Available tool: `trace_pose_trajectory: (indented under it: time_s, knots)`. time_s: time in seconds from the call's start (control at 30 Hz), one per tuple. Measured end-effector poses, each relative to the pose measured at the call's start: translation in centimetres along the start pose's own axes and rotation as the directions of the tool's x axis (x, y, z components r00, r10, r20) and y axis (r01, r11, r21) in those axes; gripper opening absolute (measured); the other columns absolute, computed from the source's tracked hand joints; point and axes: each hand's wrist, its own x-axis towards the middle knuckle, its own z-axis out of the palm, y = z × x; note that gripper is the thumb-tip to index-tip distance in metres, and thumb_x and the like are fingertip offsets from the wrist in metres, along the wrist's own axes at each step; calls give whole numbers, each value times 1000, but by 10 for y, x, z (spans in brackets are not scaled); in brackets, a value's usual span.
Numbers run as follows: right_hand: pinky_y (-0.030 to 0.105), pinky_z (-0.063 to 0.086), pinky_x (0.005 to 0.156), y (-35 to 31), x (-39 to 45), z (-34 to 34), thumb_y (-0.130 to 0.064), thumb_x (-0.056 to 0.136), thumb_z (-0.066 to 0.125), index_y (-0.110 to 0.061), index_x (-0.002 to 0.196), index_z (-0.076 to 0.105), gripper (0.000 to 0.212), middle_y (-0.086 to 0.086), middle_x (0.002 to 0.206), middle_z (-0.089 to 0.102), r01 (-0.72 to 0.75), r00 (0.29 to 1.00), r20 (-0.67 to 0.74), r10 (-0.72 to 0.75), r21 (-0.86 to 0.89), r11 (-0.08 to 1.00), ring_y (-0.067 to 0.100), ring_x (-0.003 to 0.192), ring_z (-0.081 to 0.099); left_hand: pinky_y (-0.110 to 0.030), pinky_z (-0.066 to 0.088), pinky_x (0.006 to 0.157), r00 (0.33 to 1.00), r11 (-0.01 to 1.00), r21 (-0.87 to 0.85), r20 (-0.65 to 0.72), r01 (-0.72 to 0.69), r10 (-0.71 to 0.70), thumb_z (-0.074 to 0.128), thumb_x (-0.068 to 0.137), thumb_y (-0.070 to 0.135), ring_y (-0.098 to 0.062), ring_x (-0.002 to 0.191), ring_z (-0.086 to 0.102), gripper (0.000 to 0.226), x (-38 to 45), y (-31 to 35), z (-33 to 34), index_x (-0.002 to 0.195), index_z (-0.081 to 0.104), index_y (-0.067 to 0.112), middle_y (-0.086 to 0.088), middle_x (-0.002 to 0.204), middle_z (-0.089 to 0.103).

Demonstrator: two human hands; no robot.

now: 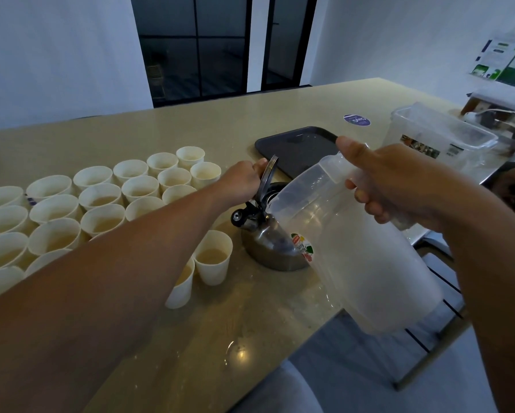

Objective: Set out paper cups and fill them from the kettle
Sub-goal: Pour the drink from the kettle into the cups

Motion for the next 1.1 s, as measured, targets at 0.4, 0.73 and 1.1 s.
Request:
trace_pose_trajectory:
  time_s: [0.4,0.73,1.1]
  knots:
    - [31,41,50,38,-18,3,-76,84,48,-9,90,63,68,6,62,57,32,988,-156,7,244,969,19,50,47,-34,36,73,1000,999,30,-18,-17,17,25,107,46,-24,77,50,52,-4,2,-1,102,58,5,-8,82,55]
    - [27,35,46,60,-45,0,-67,89,48,-9,94,60,60,6,57,46,51,984,-175,38,481,875,17,44,38,-37,40,73,997,1000,19,-71,-13,14,25,105,51,-24,77,52,58,-14,6,5,106,59,3,-7,81,56]
    - [24,32,46,34,-76,-19,-63,81,65,-21,73,55,44,0,59,43,272,949,-293,-117,571,775,14,48,35,-44,52,83,978,972,-230,-207,-47,-1,41,93,68,-33,92,67,65,-33,12,-3,99,60,6,-17,97,71]
